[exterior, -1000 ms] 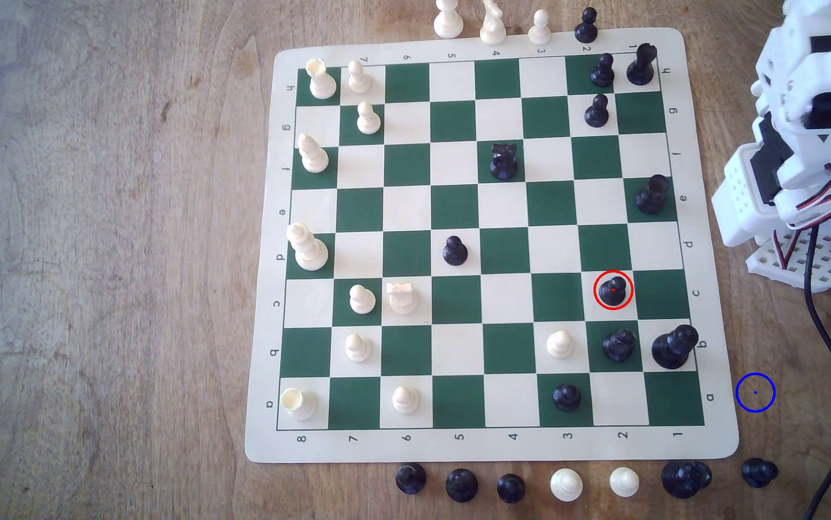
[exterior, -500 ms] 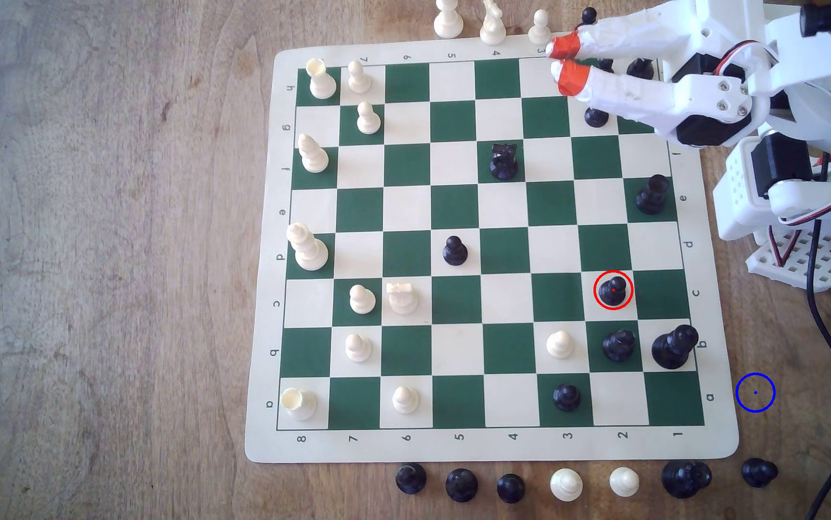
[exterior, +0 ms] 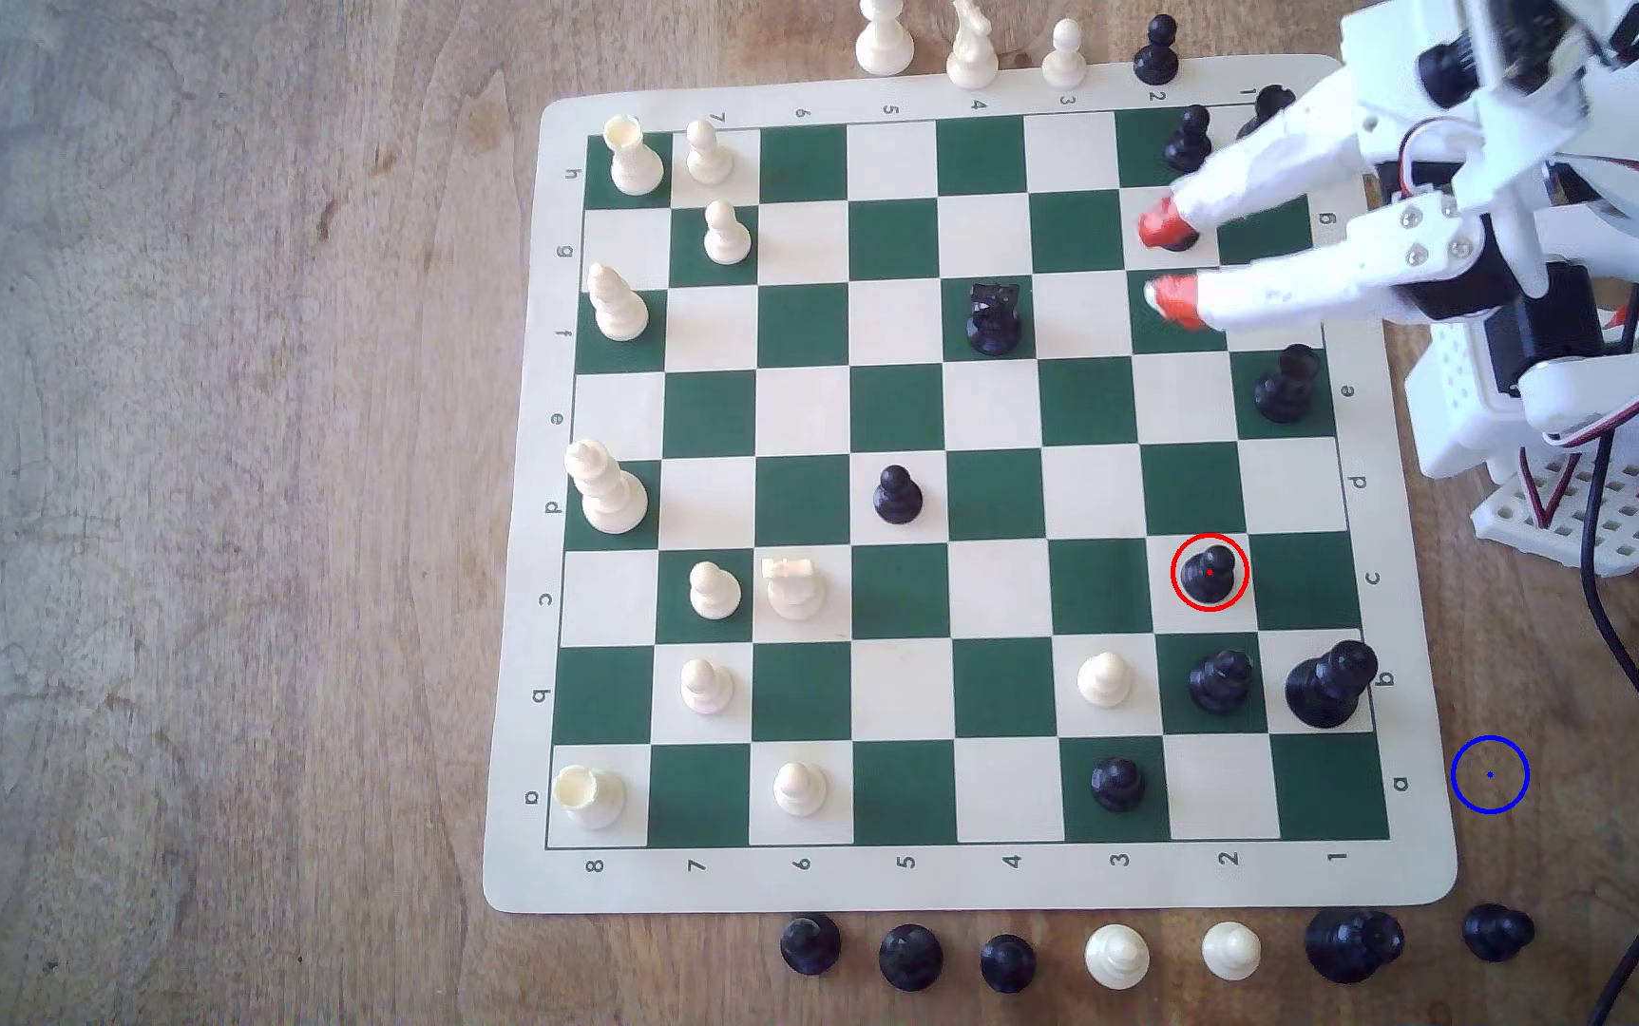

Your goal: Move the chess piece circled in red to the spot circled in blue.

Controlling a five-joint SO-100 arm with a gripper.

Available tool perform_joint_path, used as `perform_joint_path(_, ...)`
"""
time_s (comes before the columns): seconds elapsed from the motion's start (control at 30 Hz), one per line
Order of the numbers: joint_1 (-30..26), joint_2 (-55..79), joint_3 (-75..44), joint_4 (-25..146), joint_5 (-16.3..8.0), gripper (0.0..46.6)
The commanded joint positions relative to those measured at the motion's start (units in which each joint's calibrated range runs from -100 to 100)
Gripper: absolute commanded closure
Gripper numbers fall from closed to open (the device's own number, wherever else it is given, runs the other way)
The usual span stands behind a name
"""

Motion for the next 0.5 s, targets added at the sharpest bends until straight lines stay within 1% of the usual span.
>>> perform_joint_path(0.0, 1.23, 3.43, -5.15, 6.82, 2.34, 37.4)
perform_joint_path(0.03, 0.99, 3.69, -5.15, 7.39, 2.54, 37.3)
perform_joint_path(0.07, -0.49, 3.86, -5.15, 9.03, 2.74, 37.2)
perform_joint_path(0.17, -1.35, 3.69, -3.61, 10.5, 2.93, 36.3)
perform_joint_path(0.2, -1.51, 4.79, -2.79, 12.06, 3.42, 36.3)
perform_joint_path(0.27, -2.68, 6.06, -3.52, 13.37, 3.37, 36.3)
perform_joint_path(0.3, -3.93, 5.55, -3.43, 13.37, 2.83, 36.3)
perform_joint_path(0.33, -7.14, 4.45, -3.43, 13.29, 1.12, 36.3)
perform_joint_path(0.4, -9.88, 3.69, -2.79, 13.53, -0.1, 37.0)
perform_joint_path(0.43, -10.97, 3.6, -2.52, 13.86, -0.44, 35.0)
perform_joint_path(0.47, -11.68, 3.69, -2.07, 13.86, -0.49, 32.0)
